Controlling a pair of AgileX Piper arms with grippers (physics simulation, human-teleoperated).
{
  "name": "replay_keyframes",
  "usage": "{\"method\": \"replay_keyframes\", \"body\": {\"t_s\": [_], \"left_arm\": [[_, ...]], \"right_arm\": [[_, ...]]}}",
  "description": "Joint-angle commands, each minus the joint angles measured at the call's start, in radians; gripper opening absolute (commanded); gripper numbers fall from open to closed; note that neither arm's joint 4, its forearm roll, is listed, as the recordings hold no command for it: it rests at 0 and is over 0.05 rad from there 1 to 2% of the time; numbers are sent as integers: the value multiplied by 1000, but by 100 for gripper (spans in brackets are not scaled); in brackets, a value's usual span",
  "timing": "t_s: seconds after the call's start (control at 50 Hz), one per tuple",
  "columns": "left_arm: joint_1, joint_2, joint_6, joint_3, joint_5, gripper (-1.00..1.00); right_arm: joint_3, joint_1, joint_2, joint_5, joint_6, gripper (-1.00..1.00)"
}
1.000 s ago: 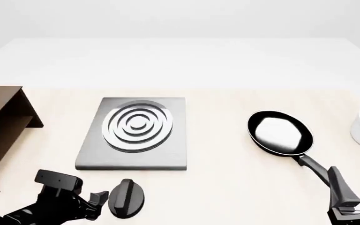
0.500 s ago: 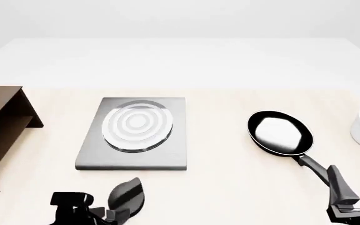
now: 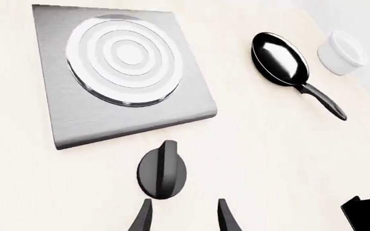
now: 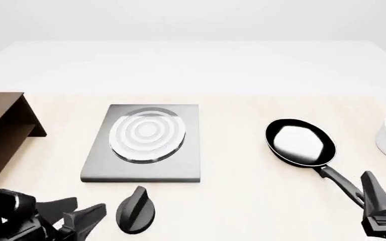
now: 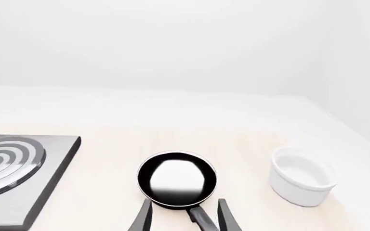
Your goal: Turn on the stove and put the frying pan on it.
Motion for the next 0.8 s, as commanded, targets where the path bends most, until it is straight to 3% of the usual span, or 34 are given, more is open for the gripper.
{"method": "replay_keyframes", "body": {"t_s": [0.02,0.04,0.08,0.12,0.2,0.24,0.32,0.38,0.42,0.48,0.52,0.56,0.68,0.8], "left_arm": [[316,-370,220,-142,213,100],[358,-404,254,-142,196,100],[506,-467,387,-97,86,100],[576,-467,440,-13,-45,100],[679,-467,413,137,-199,100],[734,-467,476,189,-292,100],[702,-460,482,264,-288,100],[700,-383,426,264,-337,100],[698,-419,470,265,-313,100],[697,-411,446,263,-312,100],[697,-384,433,263,-333,100],[701,-389,431,263,-327,100],[688,-465,422,241,-233,100],[699,-434,413,253,-268,100]], "right_arm": [[-218,23,-53,256,-49,100],[-242,23,-49,277,-56,100],[-327,43,-8,324,-58,100],[-404,54,35,357,-73,100],[-553,85,113,422,-89,100],[-635,97,169,441,-117,100],[-729,110,294,441,-173,100],[-764,124,385,419,-221,100],[-804,159,464,438,-234,100],[-861,185,556,468,-269,100],[-889,175,593,479,-243,100],[-868,193,627,471,-270,100],[-790,152,692,414,-281,100],[-692,80,766,314,-304,100]]}}
